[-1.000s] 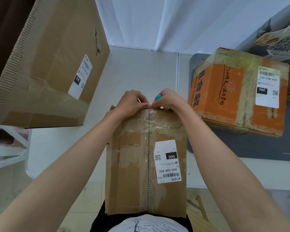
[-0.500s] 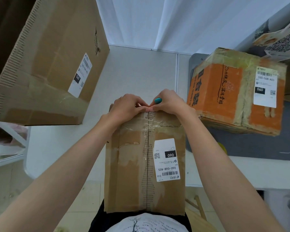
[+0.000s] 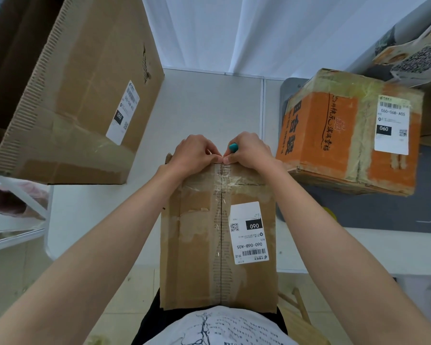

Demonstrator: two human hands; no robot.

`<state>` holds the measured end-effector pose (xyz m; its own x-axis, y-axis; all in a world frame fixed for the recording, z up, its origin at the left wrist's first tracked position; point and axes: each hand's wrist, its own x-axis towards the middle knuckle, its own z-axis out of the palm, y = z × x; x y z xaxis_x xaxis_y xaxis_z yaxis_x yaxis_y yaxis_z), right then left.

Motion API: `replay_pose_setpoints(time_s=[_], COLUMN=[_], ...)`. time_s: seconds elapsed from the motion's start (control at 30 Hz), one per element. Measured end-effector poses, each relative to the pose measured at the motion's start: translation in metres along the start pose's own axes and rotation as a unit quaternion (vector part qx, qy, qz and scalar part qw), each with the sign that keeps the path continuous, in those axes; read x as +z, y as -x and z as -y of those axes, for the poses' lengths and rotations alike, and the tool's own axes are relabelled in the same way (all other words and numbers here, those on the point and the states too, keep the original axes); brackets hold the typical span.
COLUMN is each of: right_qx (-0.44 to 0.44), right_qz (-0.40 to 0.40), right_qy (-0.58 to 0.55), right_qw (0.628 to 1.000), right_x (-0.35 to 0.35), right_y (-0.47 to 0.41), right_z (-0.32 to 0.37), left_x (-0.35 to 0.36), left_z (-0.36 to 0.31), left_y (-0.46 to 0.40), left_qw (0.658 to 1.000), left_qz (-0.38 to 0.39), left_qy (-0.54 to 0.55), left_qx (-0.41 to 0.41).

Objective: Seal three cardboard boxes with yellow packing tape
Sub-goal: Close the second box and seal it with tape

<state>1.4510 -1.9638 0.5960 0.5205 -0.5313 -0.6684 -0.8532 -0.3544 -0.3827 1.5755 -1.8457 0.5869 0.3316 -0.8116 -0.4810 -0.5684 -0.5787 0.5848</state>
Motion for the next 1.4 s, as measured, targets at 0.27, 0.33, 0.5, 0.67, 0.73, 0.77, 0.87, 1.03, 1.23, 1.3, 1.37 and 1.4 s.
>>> replay_pose_setpoints(time_s=[0.27,0.33,0.5,0.67,0.73,0.77,0.87,1.03,1.23,1.3,1.37,1.4], right_qx=[0.023,0.011,-0.012,0.011,0.019,0.024,0.029,0.003,-0.019,-0.019,-0.017,-0.022], right_qz=[-0.003,-0.001,0.001,-0.037,-0.045,-0.050,-0.053,0.000,-0.009,-0.015,-0.018,-0.024], right_qy=[-0.031,-0.056,-0.095,-0.122,-0.125,-0.129,-0.134,-0.153,-0.117,-0.111,-0.097,-0.084], right_qw=[0.999,0.998,0.995,0.992,0.991,0.990,0.989,0.988,0.993,0.994,0.995,0.996], right_x=[0.002,0.002,0.001,0.007,0.008,0.009,0.012,-0.004,-0.002,-0.002,-0.002,-0.002], right_y=[-0.007,-0.006,-0.002,-0.002,-0.004,-0.005,-0.006,-0.002,0.000,0.000,0.000,0.001], right_z=[0.002,-0.003,-0.011,-0.008,-0.007,-0.006,-0.005,-0.014,-0.009,-0.009,-0.008,-0.008], left_x=[0.004,0.006,0.018,0.019,0.016,0.014,0.011,0.016,0.026,0.025,0.020,0.017], left_z=[0.001,0.003,0.000,-0.006,-0.005,-0.004,-0.005,-0.012,-0.014,-0.007,-0.001,0.002], left_y=[-0.006,0.000,0.010,0.003,0.001,0.001,0.001,-0.002,0.008,0.012,0.015,0.017], left_qw=[1.000,0.999,0.992,0.995,0.993,0.992,0.989,0.989,0.987,0.987,0.990,0.991], left_qz=[0.018,-0.013,-0.048,-0.043,-0.035,-0.031,-0.028,-0.039,-0.116,-0.115,-0.088,-0.076], left_qy=[0.009,0.051,0.118,0.089,0.107,0.121,0.137,0.124,0.087,0.103,0.109,0.111], left_qx=[-0.014,-0.013,-0.015,-0.025,-0.026,-0.027,-0.041,-0.077,-0.068,-0.049,-0.026,-0.017])
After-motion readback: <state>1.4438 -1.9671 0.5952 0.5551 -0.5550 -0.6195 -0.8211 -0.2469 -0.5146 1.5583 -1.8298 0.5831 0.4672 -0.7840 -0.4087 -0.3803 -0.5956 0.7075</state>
